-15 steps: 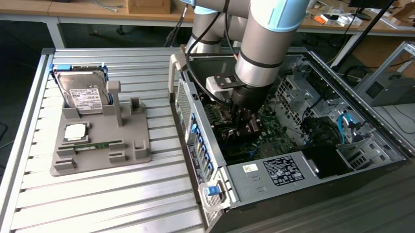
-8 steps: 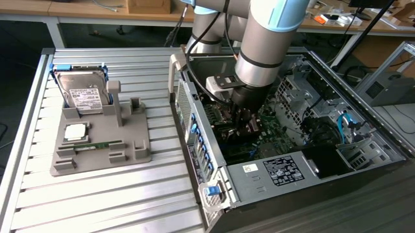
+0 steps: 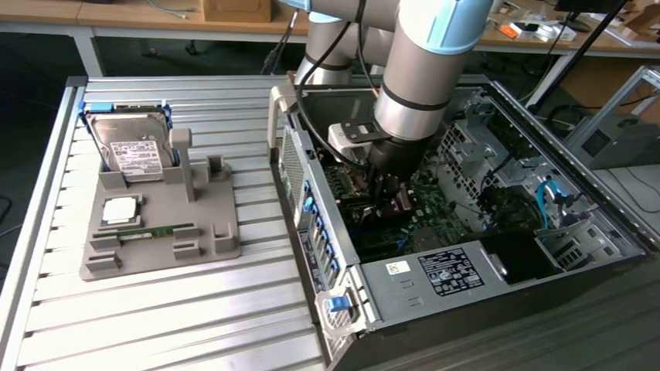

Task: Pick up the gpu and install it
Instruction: 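Insert the gpu into the slot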

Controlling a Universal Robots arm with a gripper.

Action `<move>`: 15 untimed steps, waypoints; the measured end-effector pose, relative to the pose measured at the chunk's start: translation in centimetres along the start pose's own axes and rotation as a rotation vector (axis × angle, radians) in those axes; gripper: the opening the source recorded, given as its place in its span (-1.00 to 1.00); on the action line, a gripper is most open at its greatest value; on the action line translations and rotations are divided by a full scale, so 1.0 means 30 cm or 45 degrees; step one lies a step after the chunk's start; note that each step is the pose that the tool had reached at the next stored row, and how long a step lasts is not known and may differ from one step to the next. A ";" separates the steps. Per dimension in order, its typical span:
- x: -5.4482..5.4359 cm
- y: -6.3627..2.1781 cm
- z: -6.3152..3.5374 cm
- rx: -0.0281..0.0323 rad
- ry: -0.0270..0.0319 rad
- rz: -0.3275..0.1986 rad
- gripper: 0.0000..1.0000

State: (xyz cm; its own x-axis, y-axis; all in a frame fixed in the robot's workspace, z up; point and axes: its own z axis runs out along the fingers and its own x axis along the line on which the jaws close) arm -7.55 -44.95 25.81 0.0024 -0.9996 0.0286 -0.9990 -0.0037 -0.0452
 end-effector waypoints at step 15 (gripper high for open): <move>0.001 -0.002 0.001 -0.0012 0.0008 0.000 -0.21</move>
State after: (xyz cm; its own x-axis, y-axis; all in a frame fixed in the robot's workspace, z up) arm -7.51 -44.99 25.78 0.0025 -0.9996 0.0292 -0.9990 -0.0038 -0.0443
